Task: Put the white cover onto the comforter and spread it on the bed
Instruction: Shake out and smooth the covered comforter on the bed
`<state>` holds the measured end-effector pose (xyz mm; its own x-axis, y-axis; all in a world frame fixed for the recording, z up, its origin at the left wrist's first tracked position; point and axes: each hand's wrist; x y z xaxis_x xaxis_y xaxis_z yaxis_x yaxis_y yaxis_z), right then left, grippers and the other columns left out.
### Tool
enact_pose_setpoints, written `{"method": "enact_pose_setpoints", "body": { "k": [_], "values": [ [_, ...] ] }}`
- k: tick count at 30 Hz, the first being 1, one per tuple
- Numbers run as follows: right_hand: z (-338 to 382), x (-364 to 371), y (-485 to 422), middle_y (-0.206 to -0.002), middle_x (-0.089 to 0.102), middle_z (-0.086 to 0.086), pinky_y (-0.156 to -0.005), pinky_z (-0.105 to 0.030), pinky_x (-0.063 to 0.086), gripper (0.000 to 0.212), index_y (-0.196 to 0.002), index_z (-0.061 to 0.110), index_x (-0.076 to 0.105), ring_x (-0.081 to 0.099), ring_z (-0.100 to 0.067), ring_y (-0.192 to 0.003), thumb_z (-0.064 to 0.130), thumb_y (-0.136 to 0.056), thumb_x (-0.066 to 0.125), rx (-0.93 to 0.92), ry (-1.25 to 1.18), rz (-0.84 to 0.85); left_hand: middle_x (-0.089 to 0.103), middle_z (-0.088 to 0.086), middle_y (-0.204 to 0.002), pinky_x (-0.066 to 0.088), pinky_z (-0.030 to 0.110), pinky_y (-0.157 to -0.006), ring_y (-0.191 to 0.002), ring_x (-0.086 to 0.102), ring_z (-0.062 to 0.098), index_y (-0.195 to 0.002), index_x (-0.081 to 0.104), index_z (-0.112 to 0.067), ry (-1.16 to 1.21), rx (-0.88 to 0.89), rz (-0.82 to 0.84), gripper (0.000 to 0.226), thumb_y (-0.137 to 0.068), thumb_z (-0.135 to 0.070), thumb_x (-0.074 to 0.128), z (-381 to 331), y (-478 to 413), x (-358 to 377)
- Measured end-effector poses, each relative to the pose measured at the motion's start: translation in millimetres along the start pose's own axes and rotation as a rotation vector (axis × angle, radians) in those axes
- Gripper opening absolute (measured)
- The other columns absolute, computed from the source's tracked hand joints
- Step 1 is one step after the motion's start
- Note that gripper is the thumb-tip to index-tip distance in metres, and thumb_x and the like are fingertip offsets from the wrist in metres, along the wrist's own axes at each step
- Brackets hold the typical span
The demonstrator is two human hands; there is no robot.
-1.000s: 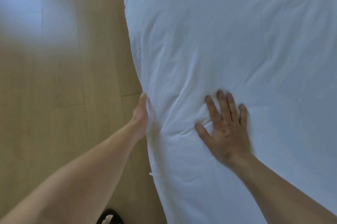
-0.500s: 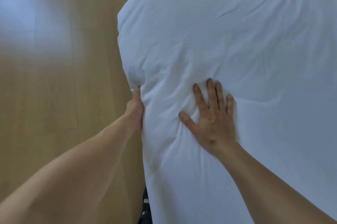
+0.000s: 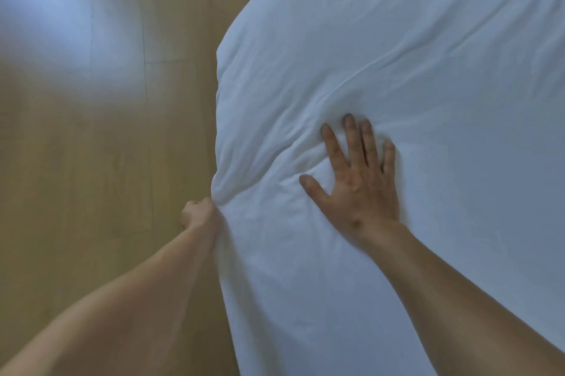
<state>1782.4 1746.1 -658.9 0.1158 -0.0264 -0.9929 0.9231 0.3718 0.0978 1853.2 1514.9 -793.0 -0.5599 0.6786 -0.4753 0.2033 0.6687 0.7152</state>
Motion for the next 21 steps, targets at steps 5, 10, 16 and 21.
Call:
{"method": "enact_pose_setpoints", "body": {
  "k": [5, 10, 16, 21],
  "values": [
    [4, -1, -34, -0.166, -0.014, -0.001, -0.122, -0.051, -0.007, 0.086, -0.159, 0.033, -0.002, -0.021, -0.018, -0.151, 0.078, -0.088, 0.017, -0.014, -0.011, -0.019, 0.065, 0.002, -0.091, 0.046, 0.032, -0.069, -0.077, 0.06, 0.021, -0.093, 0.063, -0.017, 0.27, -0.055, 0.388, 0.058, -0.083, -0.068, 0.039, -79, -15, 12],
    [11, -1, -73, -0.167, -0.012, 0.001, -0.122, -0.05, -0.003, 0.087, -0.159, 0.034, 0.001, -0.018, -0.018, -0.152, 0.078, -0.086, 0.017, 0.038, -0.041, -0.027, 0.074, 0.002, -0.105, 0.054, 0.038, -0.09, -0.101, 0.068, 0.024, -0.109, 0.072, -0.022, 0.376, -0.059, 0.71, 0.05, -0.084, -0.059, 0.05, -137, -16, 29],
    [21, 0, -105, -0.167, -0.01, -0.002, -0.122, -0.052, -0.001, 0.089, -0.159, 0.033, 0.002, -0.016, -0.02, -0.152, 0.08, -0.085, 0.017, 0.095, -0.015, -0.027, 0.042, 0.0, -0.057, 0.032, 0.027, -0.049, -0.053, 0.039, 0.02, -0.064, 0.043, -0.016, 0.397, 0.025, 0.28, 0.029, -0.092, -0.018, 0.052, -164, -47, 32],
    [38, 6, -137, -0.167, -0.01, -0.004, -0.121, -0.054, 0.0, 0.091, -0.159, 0.031, 0.001, -0.011, -0.022, -0.153, 0.081, -0.084, 0.02, 0.16, -0.027, -0.058, 0.045, 0.003, -0.057, 0.032, 0.025, -0.047, -0.046, 0.038, 0.02, -0.068, 0.047, -0.014, 0.129, 0.111, 0.333, 0.036, -0.1, -0.031, 0.045, -177, -72, 17]
  ]
}}
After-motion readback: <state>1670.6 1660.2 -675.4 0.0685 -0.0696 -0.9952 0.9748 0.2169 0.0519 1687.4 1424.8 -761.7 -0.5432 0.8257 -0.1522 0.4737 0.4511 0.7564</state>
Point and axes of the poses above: each hand's wrist, its own y-axis away from the middle knuckle, its own x-axis out of the palm, z = x × y
